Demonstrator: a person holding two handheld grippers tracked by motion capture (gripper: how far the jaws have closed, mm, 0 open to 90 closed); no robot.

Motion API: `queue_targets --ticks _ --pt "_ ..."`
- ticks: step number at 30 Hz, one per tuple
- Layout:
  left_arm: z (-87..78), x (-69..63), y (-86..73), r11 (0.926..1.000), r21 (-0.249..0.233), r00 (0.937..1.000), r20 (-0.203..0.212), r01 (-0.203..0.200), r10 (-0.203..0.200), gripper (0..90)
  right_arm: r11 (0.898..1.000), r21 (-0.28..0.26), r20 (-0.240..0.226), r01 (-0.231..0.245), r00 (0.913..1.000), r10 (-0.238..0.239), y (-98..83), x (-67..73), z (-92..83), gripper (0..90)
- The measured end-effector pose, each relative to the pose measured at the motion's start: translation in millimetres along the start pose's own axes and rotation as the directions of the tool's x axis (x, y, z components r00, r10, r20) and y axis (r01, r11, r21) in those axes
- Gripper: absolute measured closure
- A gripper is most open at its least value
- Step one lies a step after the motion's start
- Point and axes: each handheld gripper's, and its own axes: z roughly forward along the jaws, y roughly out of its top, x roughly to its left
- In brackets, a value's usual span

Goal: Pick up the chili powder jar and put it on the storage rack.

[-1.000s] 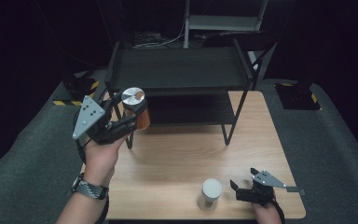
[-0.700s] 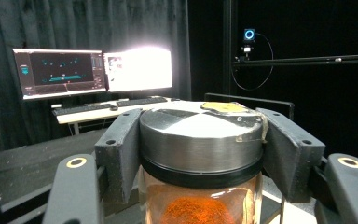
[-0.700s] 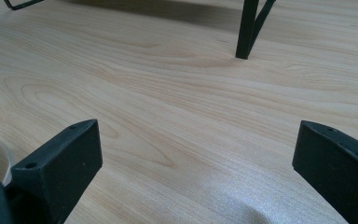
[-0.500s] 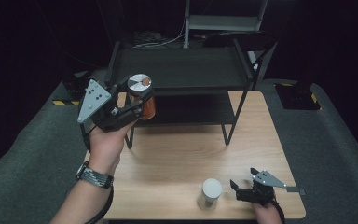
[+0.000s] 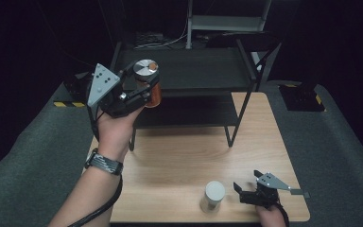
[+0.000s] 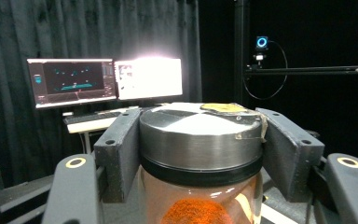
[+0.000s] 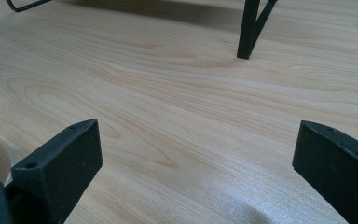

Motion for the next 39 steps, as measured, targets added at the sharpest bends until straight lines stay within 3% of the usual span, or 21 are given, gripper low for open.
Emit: queue_targets --ticks 17,25,30,39 --pt "38.0 -2.7 10.1 0.9999 0.008 0.9993 -0.034 -0.013 0.013 34.8 1.000 -0.004 -0.006 0.000 1.0000 0.000 -0.7 -1.0 -0.3 0.6" --pt "58.6 -5.6 6.5 0.9996 0.024 0.9982 -0.057 -0.017 0.019 34.7 1.000 -0.007 -0.011 -0.001 0.9999 0.001 -1.4 -1.9 -0.7 0.6" --pt "69.2 -7.2 1.7 0.9994 0.035 0.9967 -0.082 0.003 0.000 34.7 1.000 -0.009 -0.015 -0.004 0.9999 0.004 -1.7 -3.0 -0.7 0.6" --pt "80.3 -6.2 -1.1 0.9986 0.051 0.9952 -0.097 0.013 -0.008 34.7 1.000 -0.013 -0.017 -0.004 0.9998 0.004 -2.3 -3.0 -1.1 0.6"
